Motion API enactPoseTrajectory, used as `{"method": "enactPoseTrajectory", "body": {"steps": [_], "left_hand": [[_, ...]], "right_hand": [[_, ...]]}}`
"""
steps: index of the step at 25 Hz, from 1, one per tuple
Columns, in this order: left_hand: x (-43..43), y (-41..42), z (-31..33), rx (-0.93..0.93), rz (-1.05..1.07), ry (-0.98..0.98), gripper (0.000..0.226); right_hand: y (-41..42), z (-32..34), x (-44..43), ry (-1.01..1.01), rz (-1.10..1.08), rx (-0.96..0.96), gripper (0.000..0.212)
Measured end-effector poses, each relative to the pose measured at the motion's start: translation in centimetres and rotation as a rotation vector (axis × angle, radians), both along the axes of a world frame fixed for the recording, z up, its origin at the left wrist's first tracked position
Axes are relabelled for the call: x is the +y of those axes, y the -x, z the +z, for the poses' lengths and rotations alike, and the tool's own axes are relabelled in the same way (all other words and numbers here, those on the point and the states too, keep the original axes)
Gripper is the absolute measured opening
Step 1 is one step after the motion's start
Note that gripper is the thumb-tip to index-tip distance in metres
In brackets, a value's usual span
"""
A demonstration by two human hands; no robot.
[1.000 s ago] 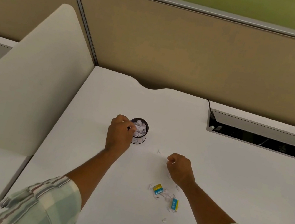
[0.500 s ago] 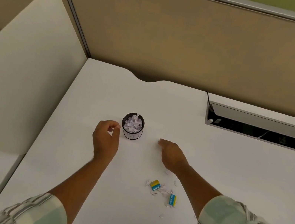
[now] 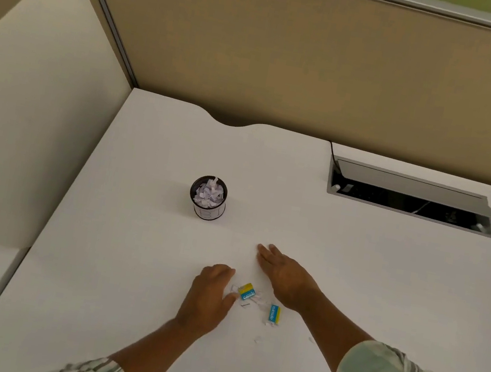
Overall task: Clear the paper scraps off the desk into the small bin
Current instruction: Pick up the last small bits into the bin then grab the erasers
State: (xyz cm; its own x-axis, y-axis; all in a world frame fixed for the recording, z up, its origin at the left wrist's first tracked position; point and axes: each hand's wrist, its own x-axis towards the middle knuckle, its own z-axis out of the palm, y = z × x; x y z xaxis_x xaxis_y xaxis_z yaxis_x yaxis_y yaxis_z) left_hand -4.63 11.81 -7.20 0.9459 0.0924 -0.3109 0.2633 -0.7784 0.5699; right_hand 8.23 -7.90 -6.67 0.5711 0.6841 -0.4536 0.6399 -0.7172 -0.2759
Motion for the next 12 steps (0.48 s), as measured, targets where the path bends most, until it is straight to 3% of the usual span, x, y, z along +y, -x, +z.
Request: {"method": "enactPoseTrajectory", "body": {"steps": [4,8,12], "left_hand": [[-1.7,0.7,-0.4,0.031,-0.113,-0.068,0.069],[-2.9,1.1,-0.2,0.027,-0.086,-0.096,0.059],[-3.5,0.6,0.7,0.016,-0.012,-0.1,0.053]], "right_hand": [[3.8,-0.3,-3.9,-0.005,-0.071,0.011,0.079],[6.6,-0.2,-5.6,-0.021,-0.165,0.035,0.069],[7.7,0.9,-5.3,-0.087,-0.421,0.004,0.054]]}}
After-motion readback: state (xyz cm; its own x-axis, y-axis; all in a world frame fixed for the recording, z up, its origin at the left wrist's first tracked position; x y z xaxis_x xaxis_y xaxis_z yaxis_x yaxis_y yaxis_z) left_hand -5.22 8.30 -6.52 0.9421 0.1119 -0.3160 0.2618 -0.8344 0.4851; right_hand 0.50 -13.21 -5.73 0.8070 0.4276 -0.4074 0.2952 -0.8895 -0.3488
